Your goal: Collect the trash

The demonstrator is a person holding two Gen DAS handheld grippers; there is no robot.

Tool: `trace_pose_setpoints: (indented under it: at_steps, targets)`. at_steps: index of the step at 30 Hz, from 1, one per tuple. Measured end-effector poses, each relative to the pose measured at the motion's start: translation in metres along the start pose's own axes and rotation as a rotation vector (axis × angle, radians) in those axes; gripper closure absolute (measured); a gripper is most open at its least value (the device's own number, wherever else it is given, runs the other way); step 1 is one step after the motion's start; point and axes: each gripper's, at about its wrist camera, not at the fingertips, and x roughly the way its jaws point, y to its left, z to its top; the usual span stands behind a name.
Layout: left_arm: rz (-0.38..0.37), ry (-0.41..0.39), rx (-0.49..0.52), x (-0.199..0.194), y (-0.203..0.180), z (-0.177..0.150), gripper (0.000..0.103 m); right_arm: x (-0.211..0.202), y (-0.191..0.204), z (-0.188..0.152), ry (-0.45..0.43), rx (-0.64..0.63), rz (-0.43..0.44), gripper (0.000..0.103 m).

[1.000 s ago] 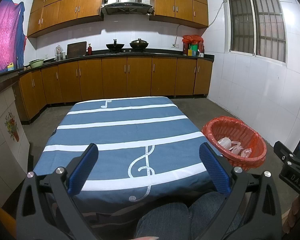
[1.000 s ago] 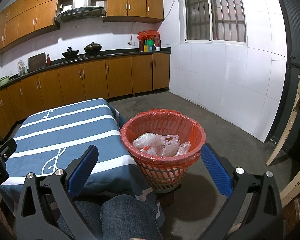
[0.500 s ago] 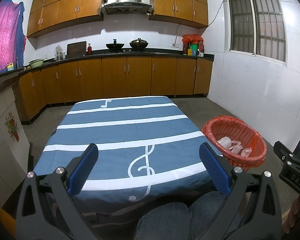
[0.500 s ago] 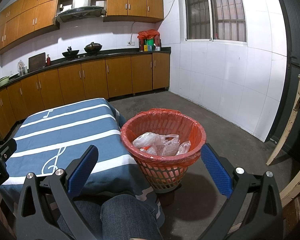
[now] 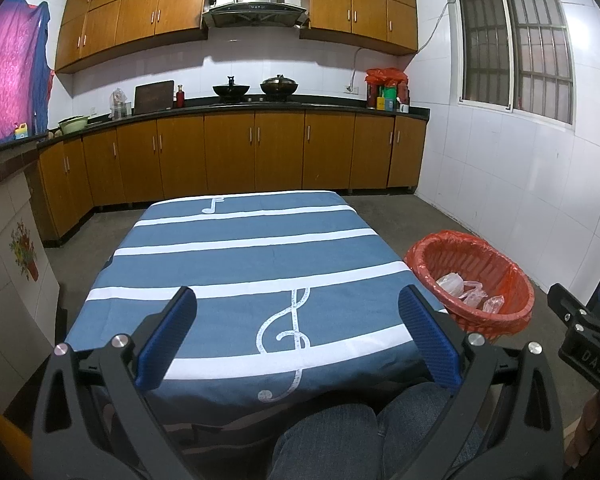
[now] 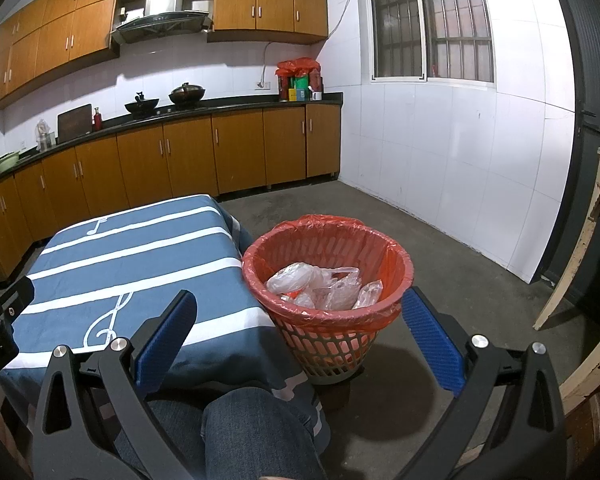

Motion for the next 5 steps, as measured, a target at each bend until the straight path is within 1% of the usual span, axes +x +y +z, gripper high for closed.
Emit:
trace_pose_setpoints:
  at_steps: [5]
  targets:
    - [-0.003, 0.004, 0.000, 0.0011, 0.0024, 0.0013, 0.004, 0.0006, -0.0004, 0.0008, 0.001, 0.000, 0.000, 0.002]
